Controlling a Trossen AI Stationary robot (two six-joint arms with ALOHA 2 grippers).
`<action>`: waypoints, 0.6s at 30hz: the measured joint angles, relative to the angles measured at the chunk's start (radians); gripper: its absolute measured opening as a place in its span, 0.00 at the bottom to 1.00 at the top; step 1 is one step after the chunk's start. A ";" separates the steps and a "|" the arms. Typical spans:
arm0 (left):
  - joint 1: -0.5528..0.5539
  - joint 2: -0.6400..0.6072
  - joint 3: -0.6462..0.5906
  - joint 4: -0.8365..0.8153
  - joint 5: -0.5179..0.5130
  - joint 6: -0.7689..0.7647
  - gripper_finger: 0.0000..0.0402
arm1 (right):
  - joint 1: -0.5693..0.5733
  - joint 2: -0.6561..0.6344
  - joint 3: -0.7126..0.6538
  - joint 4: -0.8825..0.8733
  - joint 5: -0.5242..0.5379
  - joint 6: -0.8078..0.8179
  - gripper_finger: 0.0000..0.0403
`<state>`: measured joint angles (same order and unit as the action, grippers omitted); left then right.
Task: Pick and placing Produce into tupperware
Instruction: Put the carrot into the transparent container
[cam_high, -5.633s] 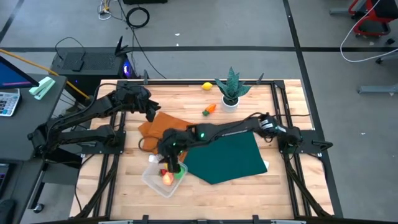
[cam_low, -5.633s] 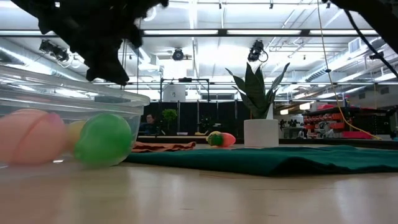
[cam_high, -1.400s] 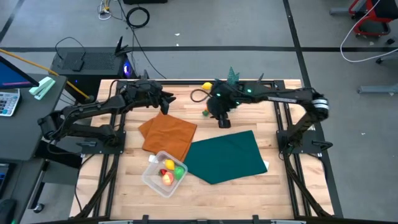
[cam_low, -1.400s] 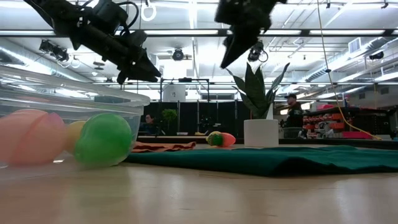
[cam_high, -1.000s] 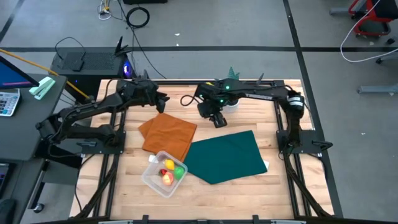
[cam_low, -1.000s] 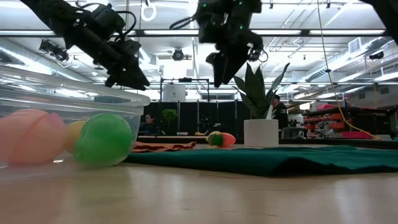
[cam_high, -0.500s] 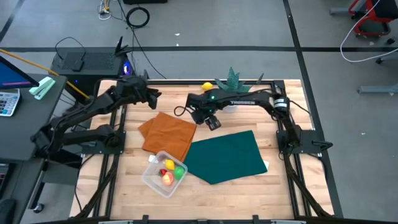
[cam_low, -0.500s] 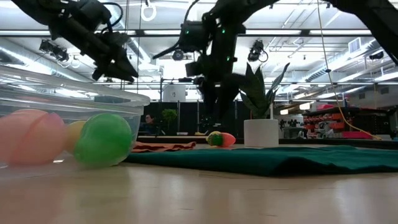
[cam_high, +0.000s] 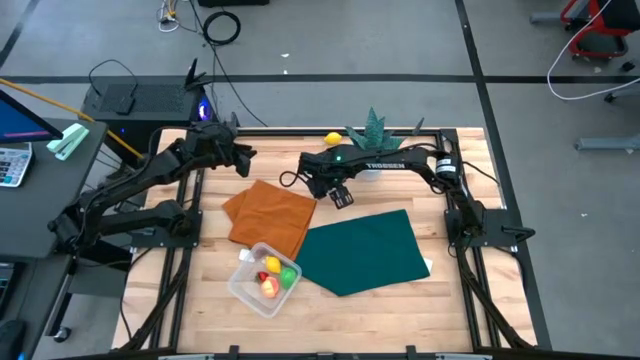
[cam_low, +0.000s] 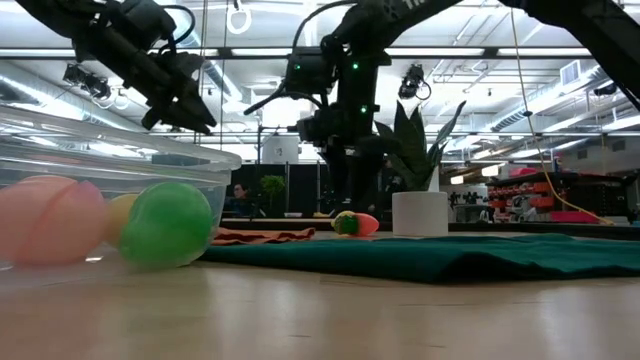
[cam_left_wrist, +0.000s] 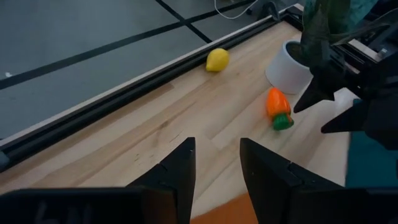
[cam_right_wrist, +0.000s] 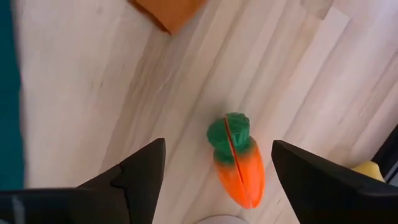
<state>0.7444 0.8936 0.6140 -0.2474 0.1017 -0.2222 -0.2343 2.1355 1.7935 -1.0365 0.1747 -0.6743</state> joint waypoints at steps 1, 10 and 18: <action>0.000 0.000 0.000 -0.001 0.000 0.000 0.34 | -0.001 0.001 -0.005 0.009 -0.001 0.000 0.66; 0.000 0.000 0.000 -0.010 0.001 0.000 0.33 | -0.017 0.061 -0.003 0.016 -0.001 0.000 0.68; 0.000 0.000 0.000 -0.017 0.001 -0.002 0.34 | -0.039 0.069 -0.002 -0.006 0.007 0.020 0.66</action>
<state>0.7441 0.8936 0.6140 -0.2642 0.1024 -0.2237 -0.2738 2.2047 1.7916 -1.0430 0.1818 -0.6540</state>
